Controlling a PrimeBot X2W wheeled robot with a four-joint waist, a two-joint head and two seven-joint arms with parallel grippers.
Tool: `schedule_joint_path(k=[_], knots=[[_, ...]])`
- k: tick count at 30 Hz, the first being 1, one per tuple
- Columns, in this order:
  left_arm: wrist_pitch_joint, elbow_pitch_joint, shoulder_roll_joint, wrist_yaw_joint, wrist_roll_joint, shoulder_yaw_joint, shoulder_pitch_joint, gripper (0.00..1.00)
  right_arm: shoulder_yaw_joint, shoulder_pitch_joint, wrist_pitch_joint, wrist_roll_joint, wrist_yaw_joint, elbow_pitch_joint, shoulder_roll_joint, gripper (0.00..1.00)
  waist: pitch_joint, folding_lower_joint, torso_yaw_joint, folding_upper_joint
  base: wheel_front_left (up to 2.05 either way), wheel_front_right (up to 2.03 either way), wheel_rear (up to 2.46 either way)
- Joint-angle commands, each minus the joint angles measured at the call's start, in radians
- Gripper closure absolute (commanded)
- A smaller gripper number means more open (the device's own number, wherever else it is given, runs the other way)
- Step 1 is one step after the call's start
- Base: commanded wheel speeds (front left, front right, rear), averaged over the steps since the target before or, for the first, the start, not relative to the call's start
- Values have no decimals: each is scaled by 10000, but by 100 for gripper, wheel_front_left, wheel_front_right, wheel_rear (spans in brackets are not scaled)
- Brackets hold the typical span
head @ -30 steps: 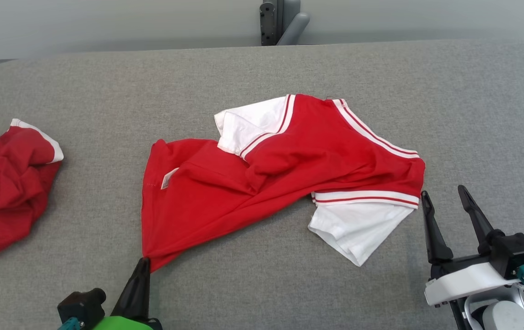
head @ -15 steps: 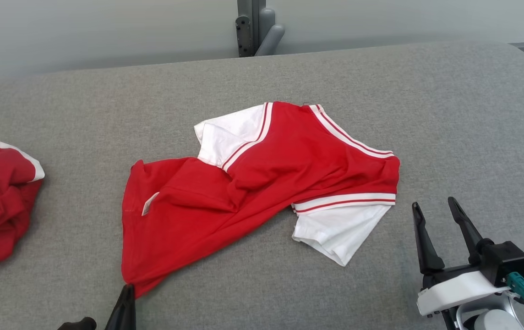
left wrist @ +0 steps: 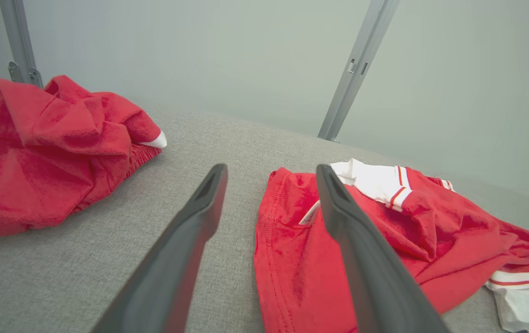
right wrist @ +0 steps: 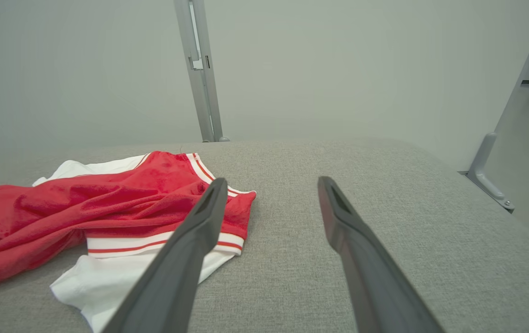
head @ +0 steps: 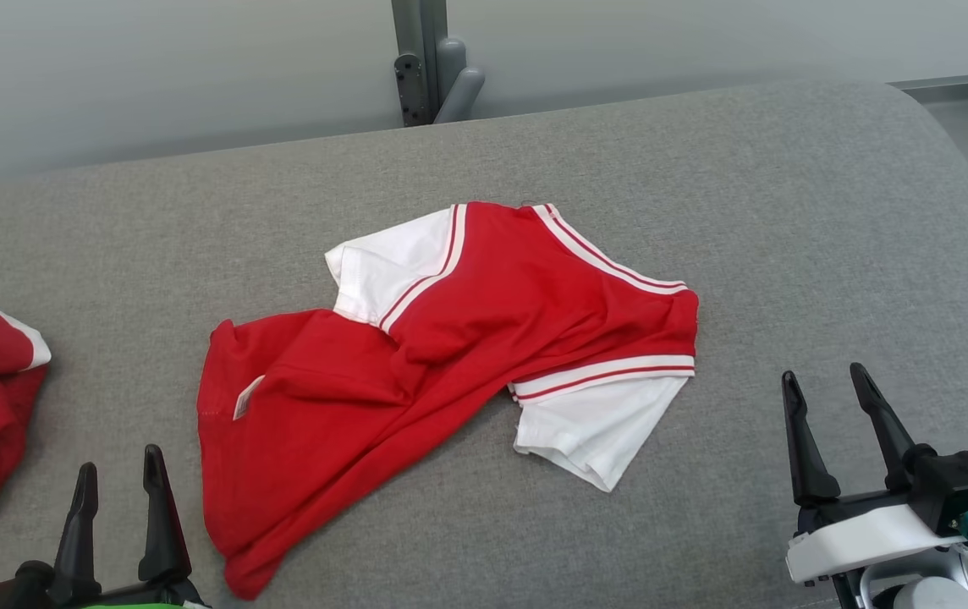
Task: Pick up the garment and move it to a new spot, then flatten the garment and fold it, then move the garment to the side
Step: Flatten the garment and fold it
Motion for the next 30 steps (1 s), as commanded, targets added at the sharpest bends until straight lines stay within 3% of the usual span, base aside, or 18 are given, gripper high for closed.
schedule_joint_path(k=[1,15,30], knots=[[5,-199,1,-44,-70,-8,28,0,-86,149,1,-64,-9,-98,3,0,-41,0,-125,-1,0,0,0],[5,-24,9,-52,-38,-334,580,0,-672,655,1,-63,-9,6,172,0,-366,0,-545,-1,0,0,0],[5,240,9,-55,-212,-198,499,0,-580,491,1,-48,-9,172,227,0,-277,0,-437,-1,0,0,0]])
